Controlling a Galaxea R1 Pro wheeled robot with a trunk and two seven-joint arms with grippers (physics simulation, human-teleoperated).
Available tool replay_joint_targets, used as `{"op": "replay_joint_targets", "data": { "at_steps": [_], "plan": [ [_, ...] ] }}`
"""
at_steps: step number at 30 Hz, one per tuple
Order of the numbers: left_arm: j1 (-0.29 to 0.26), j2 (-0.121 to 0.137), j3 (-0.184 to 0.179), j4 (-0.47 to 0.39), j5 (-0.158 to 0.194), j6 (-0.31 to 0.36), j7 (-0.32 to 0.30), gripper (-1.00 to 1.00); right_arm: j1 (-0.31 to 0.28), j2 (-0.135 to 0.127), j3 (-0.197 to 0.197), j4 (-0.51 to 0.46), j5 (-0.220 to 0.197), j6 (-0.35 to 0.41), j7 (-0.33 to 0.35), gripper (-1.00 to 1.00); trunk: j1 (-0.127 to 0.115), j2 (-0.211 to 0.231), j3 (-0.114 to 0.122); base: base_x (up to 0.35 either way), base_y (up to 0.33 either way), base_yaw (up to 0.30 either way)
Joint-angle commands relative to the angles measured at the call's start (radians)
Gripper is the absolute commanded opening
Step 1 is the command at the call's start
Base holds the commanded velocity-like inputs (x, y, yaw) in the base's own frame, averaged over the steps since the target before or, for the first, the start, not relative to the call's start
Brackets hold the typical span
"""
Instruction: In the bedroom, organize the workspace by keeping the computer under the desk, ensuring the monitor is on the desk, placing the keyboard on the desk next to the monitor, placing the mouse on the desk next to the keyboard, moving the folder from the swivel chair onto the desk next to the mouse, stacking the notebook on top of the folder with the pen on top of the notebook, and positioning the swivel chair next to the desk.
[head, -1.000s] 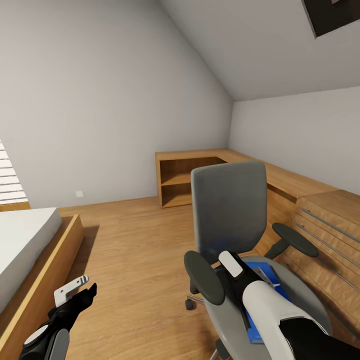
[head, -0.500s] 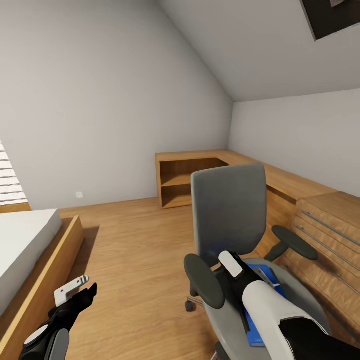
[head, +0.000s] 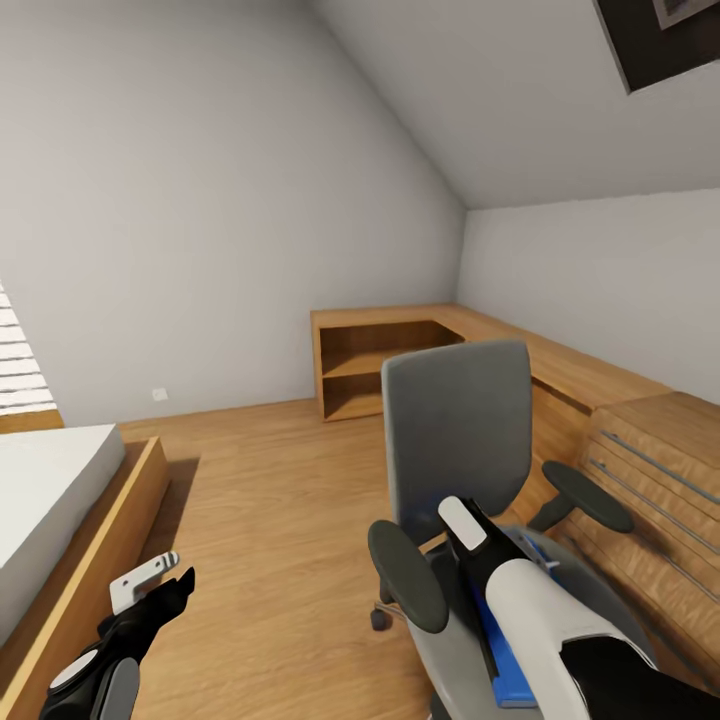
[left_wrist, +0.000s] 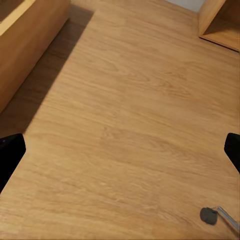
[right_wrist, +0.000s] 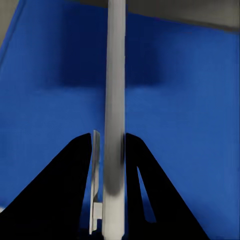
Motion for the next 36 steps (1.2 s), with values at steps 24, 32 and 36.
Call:
{"op": "replay_joint_targets", "data": {
  "at_steps": [24, 32, 36],
  "plan": [
    [-0.001, 0.002, -0.003, 0.109, 0.01, 0.005, 0.008, 1.0, 0.055, -0.003, 0.008, -0.23, -0.01, 0.054, -0.061, -1.0, -0.092, 0.168, 0.074, -0.242, 0.0, 0.0],
    [-0.001, 0.0, -0.082, 0.191, 0.009, -0.002, 0.013, 1.0, 0.326, -0.017, 0.009, -0.748, -0.007, 0.228, -0.055, -1.0, -0.123, 0.224, 0.099, -0.307, 0.0, 0.0],
    [-0.001, 0.001, -0.122, 0.203, 0.008, -0.005, 0.015, 1.0, 0.39, -0.025, 0.009, -0.886, -0.005, 0.254, -0.056, -1.0, -0.138, 0.252, 0.112, -0.086, 0.0, 0.0]
  ]
}}
